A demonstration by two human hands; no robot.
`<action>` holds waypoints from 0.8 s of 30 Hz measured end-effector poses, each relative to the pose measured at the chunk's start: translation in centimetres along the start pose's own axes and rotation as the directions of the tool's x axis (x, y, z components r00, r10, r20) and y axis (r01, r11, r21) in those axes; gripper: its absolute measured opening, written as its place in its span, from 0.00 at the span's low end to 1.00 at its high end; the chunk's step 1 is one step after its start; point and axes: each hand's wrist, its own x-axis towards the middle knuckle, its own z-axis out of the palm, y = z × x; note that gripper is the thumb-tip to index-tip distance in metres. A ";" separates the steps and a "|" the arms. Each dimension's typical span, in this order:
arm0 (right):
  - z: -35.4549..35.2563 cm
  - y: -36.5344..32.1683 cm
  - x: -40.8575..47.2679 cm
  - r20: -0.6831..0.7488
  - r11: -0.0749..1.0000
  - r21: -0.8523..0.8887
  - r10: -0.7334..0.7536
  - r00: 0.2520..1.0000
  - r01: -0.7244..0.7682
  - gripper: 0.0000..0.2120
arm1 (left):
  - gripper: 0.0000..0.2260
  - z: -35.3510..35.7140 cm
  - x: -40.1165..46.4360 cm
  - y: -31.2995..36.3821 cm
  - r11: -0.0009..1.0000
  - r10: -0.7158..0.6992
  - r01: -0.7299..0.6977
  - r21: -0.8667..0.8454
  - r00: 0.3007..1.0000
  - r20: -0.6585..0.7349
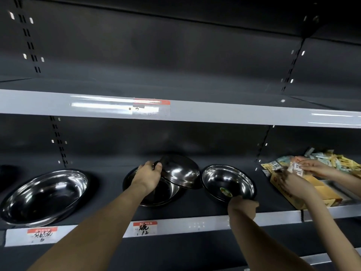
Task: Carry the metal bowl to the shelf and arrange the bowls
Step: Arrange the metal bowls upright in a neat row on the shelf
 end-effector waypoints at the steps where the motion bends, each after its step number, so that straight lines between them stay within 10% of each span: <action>1: -0.1 -0.1 0.1 -0.011 1.000 -0.030 -0.001 1.000 0.001 0.26 | 0.21 0.0 0.1 -0.1 1.000 -0.001 0.001 0.001 1.000 -0.001; 7: -4.1 -4.6 0.7 0.052 0.942 -0.229 -0.238 0.970 0.244 0.31 | 0.22 -0.4 0.7 -0.4 1.000 -0.003 0.003 0.000 1.000 -0.011; 12: 2.3 -4.4 -5.1 0.165 0.900 -0.085 -0.411 0.896 0.428 0.17 | 0.25 -0.6 1.3 -0.6 1.000 0.010 -0.010 -0.004 1.000 -0.007; 24: 9.3 -7.0 -3.7 0.591 0.846 -0.131 -0.352 0.726 0.517 0.15 | 0.26 -0.3 3.8 -0.4 0.997 0.051 -0.051 0.059 0.999 -0.004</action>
